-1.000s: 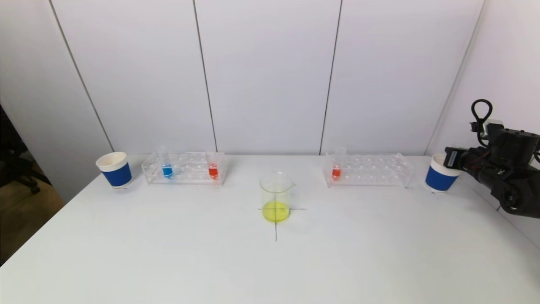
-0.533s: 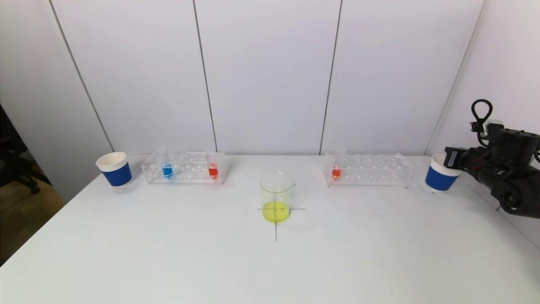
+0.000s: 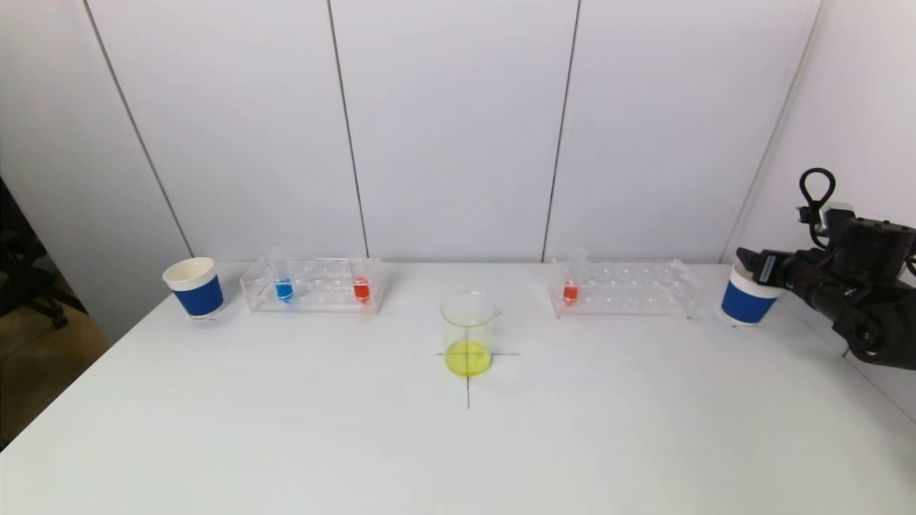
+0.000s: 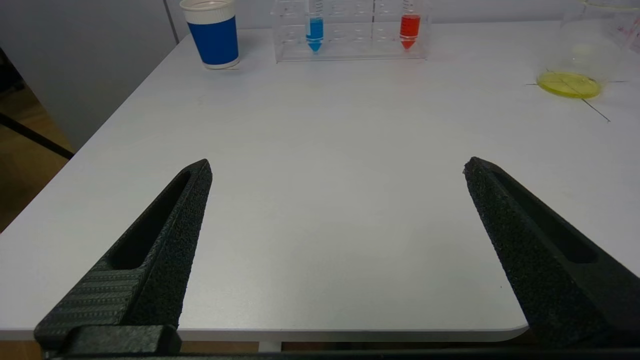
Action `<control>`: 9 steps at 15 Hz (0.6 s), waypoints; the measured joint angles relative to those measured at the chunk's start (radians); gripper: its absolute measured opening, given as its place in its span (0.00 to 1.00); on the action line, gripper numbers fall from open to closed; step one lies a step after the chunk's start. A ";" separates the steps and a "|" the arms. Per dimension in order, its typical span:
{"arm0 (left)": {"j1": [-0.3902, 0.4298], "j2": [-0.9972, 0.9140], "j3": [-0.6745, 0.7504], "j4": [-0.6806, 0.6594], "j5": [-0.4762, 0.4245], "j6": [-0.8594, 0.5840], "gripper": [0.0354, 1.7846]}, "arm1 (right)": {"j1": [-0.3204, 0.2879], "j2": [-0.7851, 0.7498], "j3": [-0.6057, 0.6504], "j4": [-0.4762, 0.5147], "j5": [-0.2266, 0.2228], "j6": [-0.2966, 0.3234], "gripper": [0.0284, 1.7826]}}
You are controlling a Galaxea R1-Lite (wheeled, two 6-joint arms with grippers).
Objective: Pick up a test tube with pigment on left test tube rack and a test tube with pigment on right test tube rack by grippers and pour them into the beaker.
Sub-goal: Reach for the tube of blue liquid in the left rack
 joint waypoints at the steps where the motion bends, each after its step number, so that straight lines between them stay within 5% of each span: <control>1: 0.000 0.000 0.000 0.000 0.000 0.000 0.99 | 0.000 0.000 0.000 0.000 0.001 0.000 0.90; 4: 0.000 0.000 0.000 0.000 0.000 0.000 0.99 | 0.000 0.000 0.002 0.000 0.002 0.001 0.99; 9: 0.000 0.000 0.000 0.000 0.000 0.000 0.99 | 0.007 -0.017 0.007 -0.001 0.001 0.004 0.99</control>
